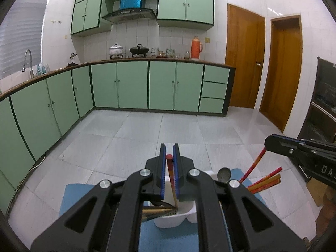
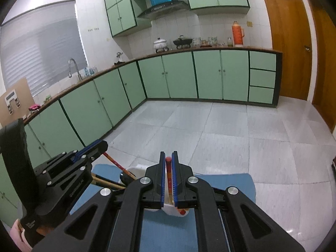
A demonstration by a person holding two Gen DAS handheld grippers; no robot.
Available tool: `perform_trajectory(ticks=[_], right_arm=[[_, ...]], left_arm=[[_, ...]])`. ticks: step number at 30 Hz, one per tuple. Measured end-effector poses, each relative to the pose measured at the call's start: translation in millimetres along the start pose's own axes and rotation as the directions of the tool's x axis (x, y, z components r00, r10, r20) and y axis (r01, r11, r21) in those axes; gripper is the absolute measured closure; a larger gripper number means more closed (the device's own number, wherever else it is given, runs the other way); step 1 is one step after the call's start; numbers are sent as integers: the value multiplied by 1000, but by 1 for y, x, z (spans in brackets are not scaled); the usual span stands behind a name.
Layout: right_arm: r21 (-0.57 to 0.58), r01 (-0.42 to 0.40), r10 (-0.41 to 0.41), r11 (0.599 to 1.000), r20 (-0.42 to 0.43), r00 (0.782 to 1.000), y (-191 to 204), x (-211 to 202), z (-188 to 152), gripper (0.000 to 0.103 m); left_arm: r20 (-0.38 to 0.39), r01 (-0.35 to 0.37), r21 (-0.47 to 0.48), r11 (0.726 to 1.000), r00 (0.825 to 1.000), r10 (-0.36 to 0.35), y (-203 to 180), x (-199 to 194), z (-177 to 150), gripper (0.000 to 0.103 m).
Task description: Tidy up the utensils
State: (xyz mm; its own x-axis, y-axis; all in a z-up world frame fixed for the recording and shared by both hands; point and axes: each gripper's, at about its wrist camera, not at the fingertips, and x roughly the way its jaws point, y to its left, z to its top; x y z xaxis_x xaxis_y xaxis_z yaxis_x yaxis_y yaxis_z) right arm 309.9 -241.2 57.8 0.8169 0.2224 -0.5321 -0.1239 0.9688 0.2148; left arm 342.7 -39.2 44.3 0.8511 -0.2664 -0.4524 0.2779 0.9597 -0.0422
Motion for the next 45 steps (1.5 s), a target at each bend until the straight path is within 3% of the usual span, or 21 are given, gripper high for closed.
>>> perform_trajectory(ticks=[1,3,5,8,14,16,22,32,35,45], right_arm=[[7,3,-3,1000,11,1000,-2,-4,0,86],[23,19,-20,1000,42,999,-5,-14,3,71],[37,37,-40,999,84,996,-11,-31,6,64],[58,62,-69,996,133,989,-19,-56,5,50],[51,114,-122,992,183,976,-18,-100,-10,32],[36,136,-140,990,194,971,-13,-113,-21,23],[35,129,-134,991,195,972,1,-144,-49,8],[11,145,-144,989,200,969,21,-180,-80,6],[1,102,-101,995,179,979,27,-186,-87,6],[-37,79,-71,996,181,981,50,-207,-107,6]], left_arm=[[-4,1,0,1000,1000,-1,0,-1,-1,89],[10,-6,-9,1000,1000,6,3,-9,1,66],[39,-10,-20,1000,999,11,7,-21,5,56],[92,-26,-34,999,995,29,10,-45,11,34],[162,-38,-55,998,986,46,11,-93,8,14],[172,-46,-53,998,984,54,9,-108,2,13],[153,-61,-61,996,986,69,2,-144,-18,7],[121,-84,-39,996,989,88,1,-191,-42,7],[116,-77,-25,997,990,79,-4,-202,-46,7],[122,-57,3,998,991,57,-23,-233,-57,7]])
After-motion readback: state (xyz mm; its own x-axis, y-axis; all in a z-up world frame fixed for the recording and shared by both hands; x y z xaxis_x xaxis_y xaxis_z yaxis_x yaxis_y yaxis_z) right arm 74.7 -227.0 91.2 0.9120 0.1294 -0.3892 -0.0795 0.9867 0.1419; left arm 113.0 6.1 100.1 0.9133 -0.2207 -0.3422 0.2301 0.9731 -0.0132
